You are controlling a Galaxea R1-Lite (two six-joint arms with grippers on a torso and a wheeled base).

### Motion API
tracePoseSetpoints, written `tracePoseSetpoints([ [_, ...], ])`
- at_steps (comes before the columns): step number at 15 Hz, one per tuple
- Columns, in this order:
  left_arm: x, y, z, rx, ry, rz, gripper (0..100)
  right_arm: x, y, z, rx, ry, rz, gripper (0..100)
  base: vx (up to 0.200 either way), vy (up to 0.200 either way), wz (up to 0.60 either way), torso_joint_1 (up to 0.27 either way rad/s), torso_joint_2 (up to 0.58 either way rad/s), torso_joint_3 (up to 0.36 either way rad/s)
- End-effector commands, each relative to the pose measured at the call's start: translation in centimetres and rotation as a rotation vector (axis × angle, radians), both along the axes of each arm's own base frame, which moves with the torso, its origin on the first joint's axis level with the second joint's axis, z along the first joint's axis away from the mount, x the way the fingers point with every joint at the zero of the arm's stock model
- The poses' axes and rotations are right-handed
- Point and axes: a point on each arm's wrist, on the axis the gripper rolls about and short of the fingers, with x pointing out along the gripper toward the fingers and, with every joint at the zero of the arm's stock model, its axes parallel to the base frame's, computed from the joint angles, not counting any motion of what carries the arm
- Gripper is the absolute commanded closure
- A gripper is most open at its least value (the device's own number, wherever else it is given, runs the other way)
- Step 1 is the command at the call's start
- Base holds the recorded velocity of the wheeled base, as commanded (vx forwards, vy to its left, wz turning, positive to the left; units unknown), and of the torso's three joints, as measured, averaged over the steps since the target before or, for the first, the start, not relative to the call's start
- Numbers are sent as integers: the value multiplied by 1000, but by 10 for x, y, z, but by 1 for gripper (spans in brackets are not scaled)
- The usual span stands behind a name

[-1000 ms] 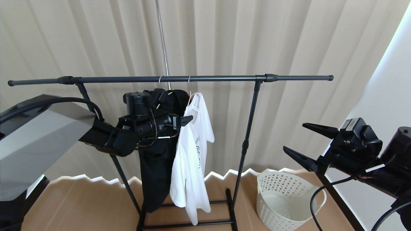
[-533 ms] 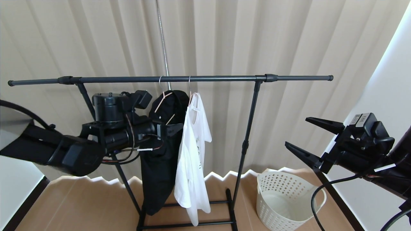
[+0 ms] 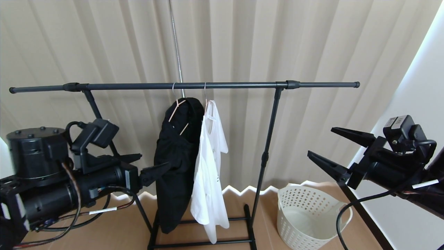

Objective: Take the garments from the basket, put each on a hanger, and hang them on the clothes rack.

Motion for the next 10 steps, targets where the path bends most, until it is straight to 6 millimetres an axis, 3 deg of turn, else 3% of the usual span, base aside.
tracePoseSetpoints([
  [1, -35, 9, 13, -19, -76, -3, 0, -28, -6, 33, 22, 7, -10, 0, 0, 0, 0, 0, 0, 0],
  [2, -40, 11, 12, -18, -80, -4, 0, -35, -7, 38, 24, 33, -13, 0, 0, 0, 0, 0, 0, 0],
  [3, -54, 15, 10, -22, -91, -4, 0, -57, -12, 48, 32, 93, -17, 0, 0, 0, 0, 0, 0, 0],
  [4, -59, 16, 9, -22, -94, -4, 0, -62, -13, 49, 34, 103, -18, 0, 0, 0, 0, 0, 0, 0],
  [5, -81, 23, 8, -34, -129, -5, 0, -79, -17, 51, 42, 119, -25, 0, 0, 0, 0, 0, 0, 0],
  [10, -128, 37, -10, -38, -178, 4, 0, -129, -28, 26, 51, 97, -77, 0, 0, 0, 0, 0, 0, 0],
])
